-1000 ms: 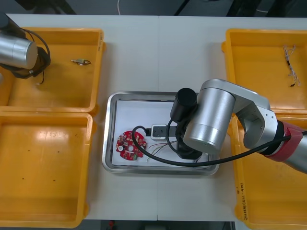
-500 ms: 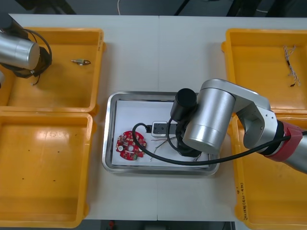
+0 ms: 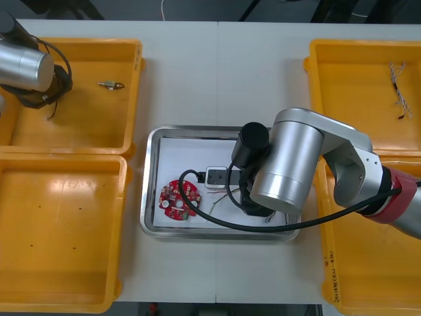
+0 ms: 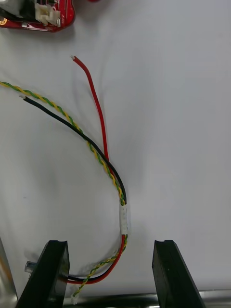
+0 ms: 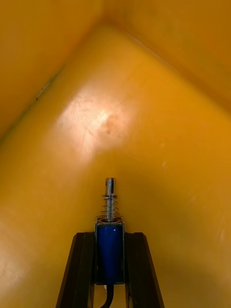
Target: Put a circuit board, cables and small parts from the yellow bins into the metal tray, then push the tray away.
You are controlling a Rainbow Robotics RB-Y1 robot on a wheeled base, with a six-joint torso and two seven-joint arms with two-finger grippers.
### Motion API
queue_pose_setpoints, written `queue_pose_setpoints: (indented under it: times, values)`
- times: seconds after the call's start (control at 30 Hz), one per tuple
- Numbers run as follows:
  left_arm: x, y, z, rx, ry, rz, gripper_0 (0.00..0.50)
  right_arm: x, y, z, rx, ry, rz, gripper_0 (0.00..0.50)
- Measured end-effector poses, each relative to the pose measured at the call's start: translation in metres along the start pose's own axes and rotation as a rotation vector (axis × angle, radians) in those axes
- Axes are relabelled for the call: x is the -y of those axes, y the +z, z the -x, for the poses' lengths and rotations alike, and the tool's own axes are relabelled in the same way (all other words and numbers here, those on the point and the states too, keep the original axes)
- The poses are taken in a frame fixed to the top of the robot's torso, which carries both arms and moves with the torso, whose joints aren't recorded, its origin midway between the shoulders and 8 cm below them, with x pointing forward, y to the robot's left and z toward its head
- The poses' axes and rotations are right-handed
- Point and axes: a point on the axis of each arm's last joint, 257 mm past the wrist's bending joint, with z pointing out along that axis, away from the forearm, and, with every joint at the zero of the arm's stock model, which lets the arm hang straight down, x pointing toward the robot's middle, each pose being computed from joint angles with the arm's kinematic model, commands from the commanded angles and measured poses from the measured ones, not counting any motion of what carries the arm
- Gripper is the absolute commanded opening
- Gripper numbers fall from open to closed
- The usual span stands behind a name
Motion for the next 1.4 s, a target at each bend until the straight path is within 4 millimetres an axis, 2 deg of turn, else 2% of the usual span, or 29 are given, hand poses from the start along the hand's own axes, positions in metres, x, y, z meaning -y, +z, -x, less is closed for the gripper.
queue_pose_setpoints:
  times: [0.13, 0.47, 0.77, 1.0, 1.4]
  values:
    - [-0.002, -0.013, -0.011, -0.072, -0.008, 0.028, 0.000, -0.001, -0.016, -0.007, -0.033, 0.013, -0.005, 0.500]
    - [-0.001, -0.052, -0.014, -0.149, 0.026, 0.065, 0.000, 0.007, -0.059, -0.022, -0.072, 0.030, -0.010, 0.500]
    - [0.005, -0.088, -0.030, -0.233, 0.074, 0.086, 0.000, 0.028, -0.104, -0.004, 0.078, 0.139, 0.014, 0.500]
    - [0.033, -0.121, -0.043, -0.255, 0.148, 0.030, 0.000, 0.048, -0.133, 0.001, 0.155, 0.174, 0.014, 0.500]
    - [0.069, -0.173, -0.077, -0.285, 0.288, -0.085, 0.000, 0.079, -0.173, -0.032, 0.218, 0.278, 0.014, 0.500]
